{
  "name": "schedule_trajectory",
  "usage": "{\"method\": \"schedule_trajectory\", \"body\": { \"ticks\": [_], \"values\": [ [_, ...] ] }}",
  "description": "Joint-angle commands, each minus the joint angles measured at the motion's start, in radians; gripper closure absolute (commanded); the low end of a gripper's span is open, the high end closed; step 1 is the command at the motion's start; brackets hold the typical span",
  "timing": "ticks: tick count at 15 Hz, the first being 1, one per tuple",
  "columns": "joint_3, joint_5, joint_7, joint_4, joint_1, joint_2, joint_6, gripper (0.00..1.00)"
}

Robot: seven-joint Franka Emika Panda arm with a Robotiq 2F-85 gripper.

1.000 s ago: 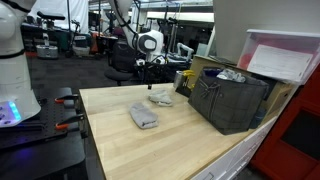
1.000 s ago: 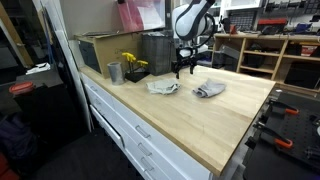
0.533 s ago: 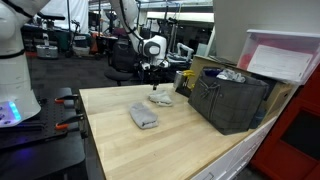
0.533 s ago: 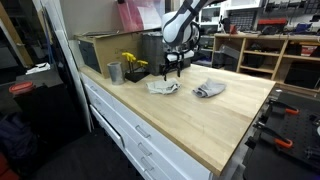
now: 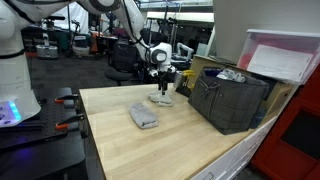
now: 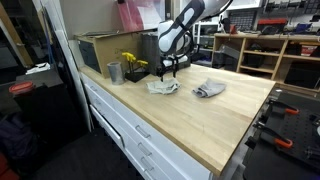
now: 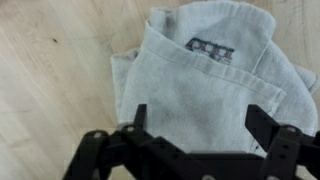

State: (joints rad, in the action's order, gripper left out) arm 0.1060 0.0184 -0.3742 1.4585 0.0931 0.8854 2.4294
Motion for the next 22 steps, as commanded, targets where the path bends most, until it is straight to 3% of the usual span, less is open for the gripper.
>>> {"method": "schedule_trajectory", "body": {
  "ticks": [1,2,4,10,14,16,17,19,22],
  "values": [
    [-0.001,-0.007,0.031,-0.137,-0.024,0.099,-0.051,0.00],
    [-0.007,-0.014,0.034,-0.157,-0.032,0.120,-0.059,0.00],
    [-0.029,-0.034,0.046,-0.185,-0.048,0.154,-0.076,0.26],
    [-0.129,-0.114,0.104,-0.234,-0.060,0.169,-0.092,0.72],
    [-0.197,-0.140,0.140,-0.293,-0.020,0.182,-0.127,0.99],
    [-0.219,-0.142,0.153,-0.331,0.005,0.188,-0.155,1.00],
    [-0.225,-0.139,0.153,-0.347,0.021,0.185,-0.171,0.75],
    [-0.215,-0.115,0.146,-0.302,0.070,0.159,-0.132,0.65],
    [-0.160,-0.053,0.117,-0.225,0.135,0.074,-0.117,0.41]
  ]
}}
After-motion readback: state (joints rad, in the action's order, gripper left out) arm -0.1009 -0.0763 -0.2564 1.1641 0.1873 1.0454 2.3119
